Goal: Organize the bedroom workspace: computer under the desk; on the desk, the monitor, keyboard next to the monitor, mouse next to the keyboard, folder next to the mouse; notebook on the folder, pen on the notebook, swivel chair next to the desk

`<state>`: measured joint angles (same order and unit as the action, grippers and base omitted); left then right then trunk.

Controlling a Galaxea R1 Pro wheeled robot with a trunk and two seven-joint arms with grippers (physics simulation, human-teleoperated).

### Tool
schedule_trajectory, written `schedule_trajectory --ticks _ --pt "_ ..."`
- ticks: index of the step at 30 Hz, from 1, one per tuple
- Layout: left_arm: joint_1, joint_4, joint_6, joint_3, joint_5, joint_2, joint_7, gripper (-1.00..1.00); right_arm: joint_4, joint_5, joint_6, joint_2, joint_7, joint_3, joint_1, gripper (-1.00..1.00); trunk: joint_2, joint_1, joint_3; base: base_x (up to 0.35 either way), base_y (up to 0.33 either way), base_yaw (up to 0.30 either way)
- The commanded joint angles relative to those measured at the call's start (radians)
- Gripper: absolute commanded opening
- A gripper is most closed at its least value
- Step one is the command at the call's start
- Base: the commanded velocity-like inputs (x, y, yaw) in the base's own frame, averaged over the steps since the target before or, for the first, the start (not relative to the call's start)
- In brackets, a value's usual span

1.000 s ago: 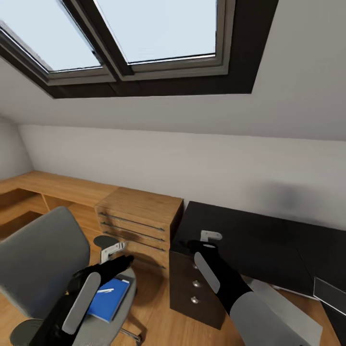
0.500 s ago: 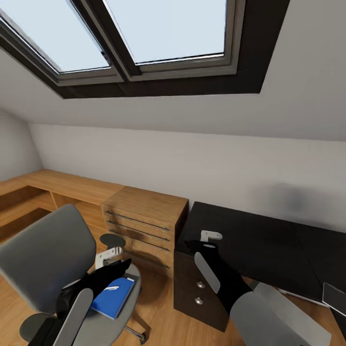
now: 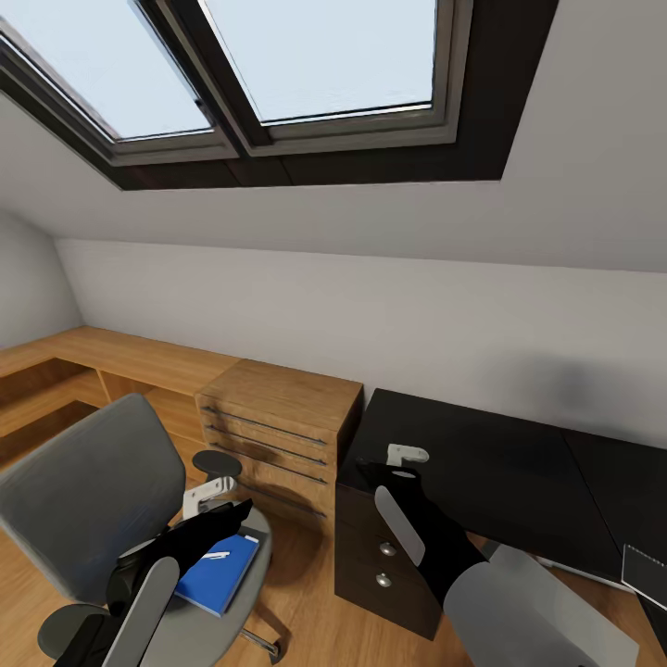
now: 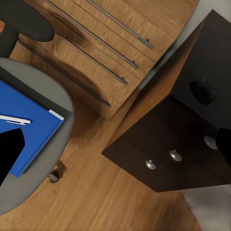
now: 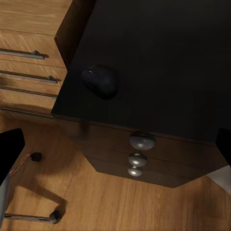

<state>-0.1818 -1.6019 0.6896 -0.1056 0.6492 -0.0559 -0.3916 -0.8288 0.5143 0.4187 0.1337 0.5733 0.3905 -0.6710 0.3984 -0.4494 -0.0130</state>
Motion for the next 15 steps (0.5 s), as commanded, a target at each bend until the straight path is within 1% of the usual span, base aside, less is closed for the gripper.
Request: schedule_trajectory --ticks 1,6,8,10,12,15 --pt "-0.001 -0.001 0.001 -0.002 0.010 -0.001 -0.010 1.00 -0.001 0.007 0.003 -0.001 0.008 0.003 -0.001 1.00 0.002 -0.001 -0.001 0.000 0.000 0.000" --pt "0.000 -0.001 0.001 -0.002 0.010 -0.001 -0.010 1.00 0.009 0.005 0.003 -0.001 0.005 0.007 -0.001 1.00 0.002 -0.001 -0.001 0.000 0.000 0.000" --pt "0.000 -0.001 0.001 -0.002 0.010 -0.001 -0.010 1.00 0.021 0.003 0.003 -0.002 0.004 0.033 -0.001 1.00 0.002 -0.001 -0.001 0.017 0.000 0.000" --pt "0.001 -0.001 0.001 -0.002 0.010 -0.001 -0.010 1.00 0.029 0.002 0.002 -0.002 0.004 0.076 0.000 1.00 0.002 -0.001 -0.001 0.074 0.000 0.000" --pt "0.001 -0.001 0.001 -0.002 0.010 -0.001 -0.010 1.00 0.032 0.002 0.002 -0.003 0.004 0.097 -0.001 1.00 0.002 -0.001 -0.001 0.120 0.000 0.000" --pt "0.001 -0.001 0.001 -0.002 0.010 -0.001 -0.010 1.00 0.035 0.002 0.001 -0.003 0.004 0.109 -0.001 1.00 0.002 -0.001 -0.001 0.169 0.000 0.000"
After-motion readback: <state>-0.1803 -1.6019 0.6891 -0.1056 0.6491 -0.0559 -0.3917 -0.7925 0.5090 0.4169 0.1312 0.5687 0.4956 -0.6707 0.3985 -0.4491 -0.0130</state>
